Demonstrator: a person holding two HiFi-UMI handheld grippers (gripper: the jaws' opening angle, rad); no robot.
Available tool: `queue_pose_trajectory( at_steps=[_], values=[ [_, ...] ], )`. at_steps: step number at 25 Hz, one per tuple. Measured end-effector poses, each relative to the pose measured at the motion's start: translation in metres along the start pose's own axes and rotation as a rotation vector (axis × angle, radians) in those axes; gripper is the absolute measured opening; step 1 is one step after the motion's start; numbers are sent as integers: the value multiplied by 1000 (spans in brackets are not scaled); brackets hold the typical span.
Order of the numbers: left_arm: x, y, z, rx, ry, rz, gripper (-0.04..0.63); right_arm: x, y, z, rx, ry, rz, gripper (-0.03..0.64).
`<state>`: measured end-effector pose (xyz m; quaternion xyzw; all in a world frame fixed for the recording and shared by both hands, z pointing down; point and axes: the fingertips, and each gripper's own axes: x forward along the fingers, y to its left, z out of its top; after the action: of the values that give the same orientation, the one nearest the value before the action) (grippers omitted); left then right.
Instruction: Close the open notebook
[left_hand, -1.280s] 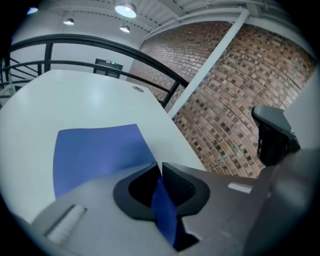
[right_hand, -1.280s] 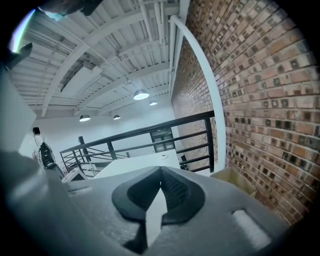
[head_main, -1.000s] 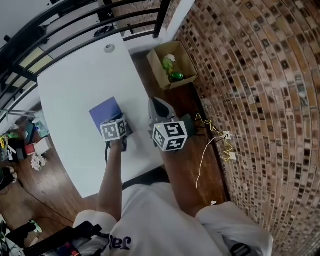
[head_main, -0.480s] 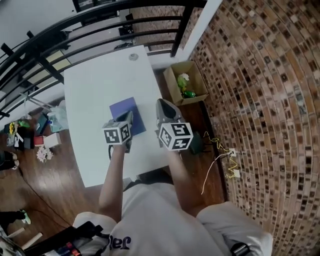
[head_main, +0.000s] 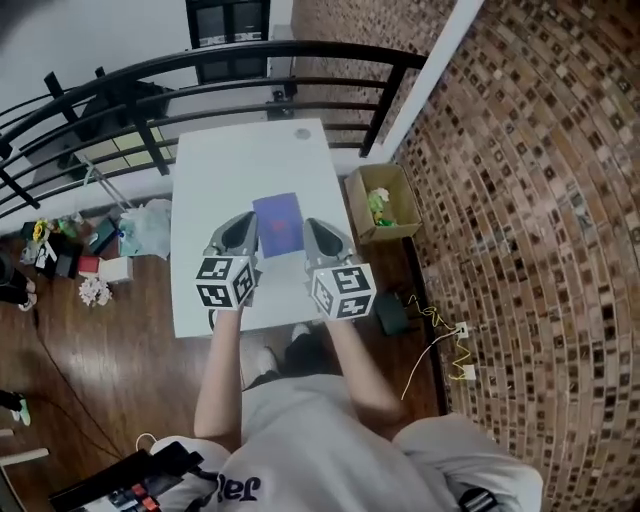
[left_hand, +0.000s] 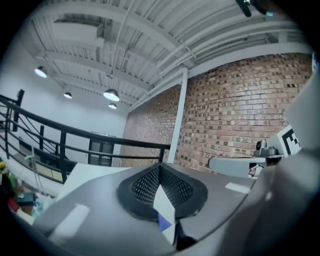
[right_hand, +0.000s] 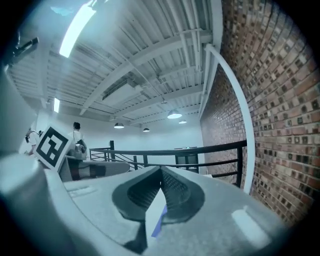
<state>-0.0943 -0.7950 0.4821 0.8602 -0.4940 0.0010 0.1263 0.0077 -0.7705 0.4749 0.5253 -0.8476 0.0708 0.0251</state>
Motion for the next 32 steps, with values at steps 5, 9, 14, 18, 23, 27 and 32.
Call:
queue_pose_trajectory(
  at_steps=[5,9,14,18,23,27,32],
  values=[
    [-42,-36,14,112,-58,58,17,-47,18,13,-24,-38,42,-15],
    [-75,-86,9,115,-77,103,17,-103,30,20,-22,-66,122,-15],
    [-142,-169,-2,95,-117,181,17,-201,32,2,-5,-33,178,-15],
    [-187,-202,-17,90,-95,239,17,-254,44,-19,1,30,222,-15],
    [-221,-225,1,126,-128,227,17,-292,67,22,-60,-49,229,-15],
    [-237,-232,10,165,-140,191,17,-314,78,61,-83,-156,208,-15],
    [-257,-230,22,179,-151,175,17,-313,85,82,-66,-191,192,-15]
  ],
)
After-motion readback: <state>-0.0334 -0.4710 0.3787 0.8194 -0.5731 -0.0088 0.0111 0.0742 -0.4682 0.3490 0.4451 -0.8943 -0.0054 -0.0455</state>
